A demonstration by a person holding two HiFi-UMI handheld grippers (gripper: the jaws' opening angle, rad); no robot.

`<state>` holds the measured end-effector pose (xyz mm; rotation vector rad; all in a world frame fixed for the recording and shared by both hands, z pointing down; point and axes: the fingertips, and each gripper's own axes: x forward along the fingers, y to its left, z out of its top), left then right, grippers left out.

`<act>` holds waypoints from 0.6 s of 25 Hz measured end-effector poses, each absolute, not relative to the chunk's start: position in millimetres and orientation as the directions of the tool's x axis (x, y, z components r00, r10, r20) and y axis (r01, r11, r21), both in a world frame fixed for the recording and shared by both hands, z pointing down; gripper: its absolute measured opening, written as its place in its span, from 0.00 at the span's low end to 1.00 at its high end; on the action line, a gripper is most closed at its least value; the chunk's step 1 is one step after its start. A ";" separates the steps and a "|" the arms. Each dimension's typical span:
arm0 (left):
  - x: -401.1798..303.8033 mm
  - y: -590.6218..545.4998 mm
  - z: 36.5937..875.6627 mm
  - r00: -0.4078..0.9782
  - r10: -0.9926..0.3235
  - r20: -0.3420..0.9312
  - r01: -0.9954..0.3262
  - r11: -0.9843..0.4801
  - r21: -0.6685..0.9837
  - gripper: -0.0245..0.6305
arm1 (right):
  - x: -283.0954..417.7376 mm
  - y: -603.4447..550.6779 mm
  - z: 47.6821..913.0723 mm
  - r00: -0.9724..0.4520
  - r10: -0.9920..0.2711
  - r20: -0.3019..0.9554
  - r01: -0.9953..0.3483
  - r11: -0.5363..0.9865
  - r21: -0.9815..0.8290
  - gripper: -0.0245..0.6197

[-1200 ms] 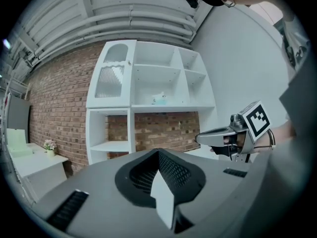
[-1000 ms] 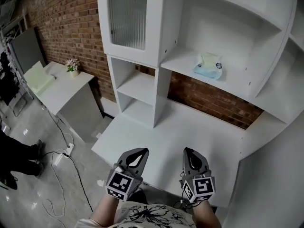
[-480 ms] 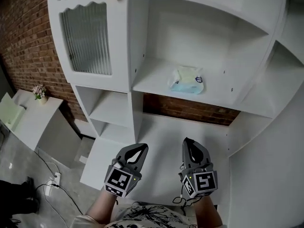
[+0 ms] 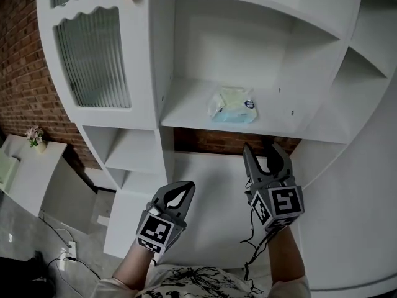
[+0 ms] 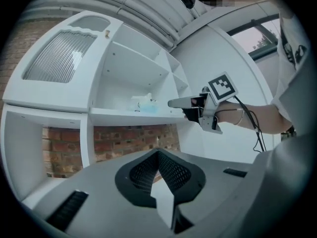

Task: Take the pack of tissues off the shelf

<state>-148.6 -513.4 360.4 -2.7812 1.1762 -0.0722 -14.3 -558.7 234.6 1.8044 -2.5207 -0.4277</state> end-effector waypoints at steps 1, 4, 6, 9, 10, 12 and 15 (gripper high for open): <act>-148.1 -513.9 360.5 0.700 -0.714 -0.004 -0.708 -0.693 -0.134 0.06 | -13.0 -563.9 225.1 -0.330 -0.932 -0.154 -0.929 0.291 0.229 0.33; -148.9 -515.3 360.5 0.703 -0.711 -0.008 -0.704 -0.695 -0.147 0.06 | -13.5 -581.5 207.6 -0.323 -0.936 -0.139 -0.924 0.279 0.263 0.36; -150.3 -516.9 361.6 0.702 -0.712 -0.007 -0.705 -0.695 -0.141 0.06 | -14.6 -596.4 206.3 -0.320 -0.942 -0.103 -0.918 0.281 0.281 0.36; -151.4 -518.2 363.1 0.700 -0.715 -0.006 -0.709 -0.693 -0.129 0.06 | -13.0 -618.5 210.7 -0.308 -0.950 -0.051 -0.920 0.284 0.271 0.35; -151.0 -517.9 363.9 0.700 -0.714 -0.004 -0.708 -0.694 -0.127 0.06 | -12.0 -623.7 212.1 -0.305 -0.951 -0.038 -0.922 0.285 0.262 0.35; -150.3 -516.7 365.8 0.702 -0.712 0.001 -0.706 -0.697 -0.125 0.06 | -11.0 -630.4 213.9 -0.305 -0.952 -0.020 -0.925 0.291 0.243 0.28; -152.0 -515.3 368.6 0.698 -0.716 0.008 -0.710 -0.694 -0.119 0.06 | -11.4 -634.8 214.6 -0.303 -0.953 -0.007 -0.926 0.293 0.236 0.12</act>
